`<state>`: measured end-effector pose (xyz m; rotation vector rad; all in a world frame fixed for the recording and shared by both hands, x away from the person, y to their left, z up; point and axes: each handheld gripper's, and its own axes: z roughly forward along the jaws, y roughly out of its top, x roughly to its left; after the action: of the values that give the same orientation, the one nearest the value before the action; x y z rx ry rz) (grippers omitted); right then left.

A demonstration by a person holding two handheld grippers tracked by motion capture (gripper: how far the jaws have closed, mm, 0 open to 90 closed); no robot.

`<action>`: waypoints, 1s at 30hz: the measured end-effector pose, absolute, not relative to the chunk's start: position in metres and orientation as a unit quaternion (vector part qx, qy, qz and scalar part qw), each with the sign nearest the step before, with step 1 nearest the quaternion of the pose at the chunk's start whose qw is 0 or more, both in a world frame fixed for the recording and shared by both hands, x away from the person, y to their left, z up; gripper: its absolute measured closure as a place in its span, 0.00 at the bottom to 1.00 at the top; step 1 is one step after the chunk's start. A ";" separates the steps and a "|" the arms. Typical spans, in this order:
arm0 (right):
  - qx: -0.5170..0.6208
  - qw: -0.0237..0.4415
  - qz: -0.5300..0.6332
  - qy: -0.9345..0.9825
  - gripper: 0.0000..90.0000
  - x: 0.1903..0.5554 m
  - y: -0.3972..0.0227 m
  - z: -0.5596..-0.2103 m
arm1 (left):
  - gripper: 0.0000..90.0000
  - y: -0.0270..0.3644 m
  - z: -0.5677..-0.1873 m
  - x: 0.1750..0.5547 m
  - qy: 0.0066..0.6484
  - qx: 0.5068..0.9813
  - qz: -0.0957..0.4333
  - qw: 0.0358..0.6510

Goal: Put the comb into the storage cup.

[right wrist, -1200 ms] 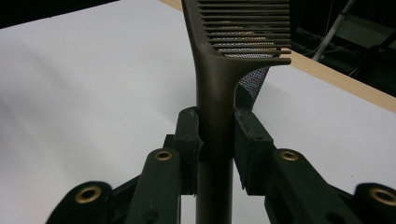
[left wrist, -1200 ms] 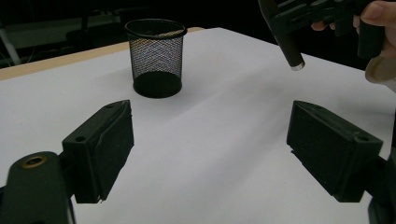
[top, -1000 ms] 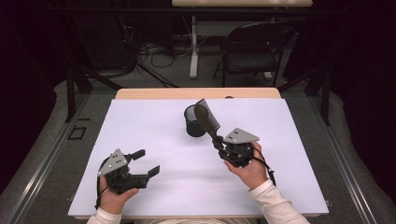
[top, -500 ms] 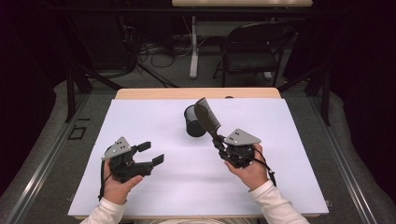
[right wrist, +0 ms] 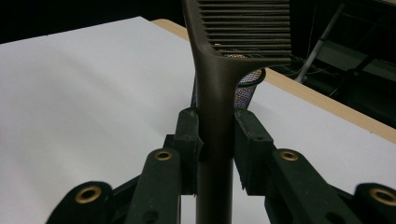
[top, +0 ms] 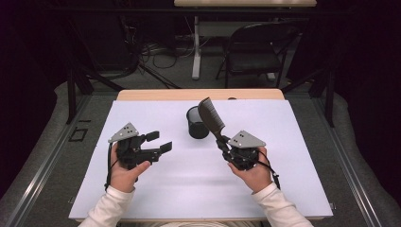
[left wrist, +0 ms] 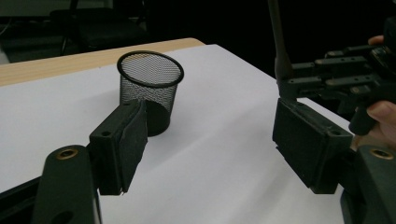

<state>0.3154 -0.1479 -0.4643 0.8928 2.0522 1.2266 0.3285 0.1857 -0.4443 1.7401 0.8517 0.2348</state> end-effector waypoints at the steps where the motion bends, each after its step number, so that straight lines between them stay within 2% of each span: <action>1: 0.334 0.291 0.460 0.769 0.81 0.315 -0.148 -0.464 | 0.31 0.185 -0.442 0.330 0.365 0.738 0.102 0.558; 15: 0.332 0.298 0.459 0.769 0.81 0.315 -0.147 -0.465 | 0.39 0.165 -0.411 0.345 0.349 0.736 0.093 0.572; 30: 0.327 0.305 0.460 0.767 0.81 0.314 -0.147 -0.466 | 0.39 0.147 -0.393 0.361 0.335 0.738 0.061 0.582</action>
<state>0.3139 -0.1466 -0.4657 0.8658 2.0304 1.2174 0.3607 0.1468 -0.3935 1.7247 0.7827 0.1422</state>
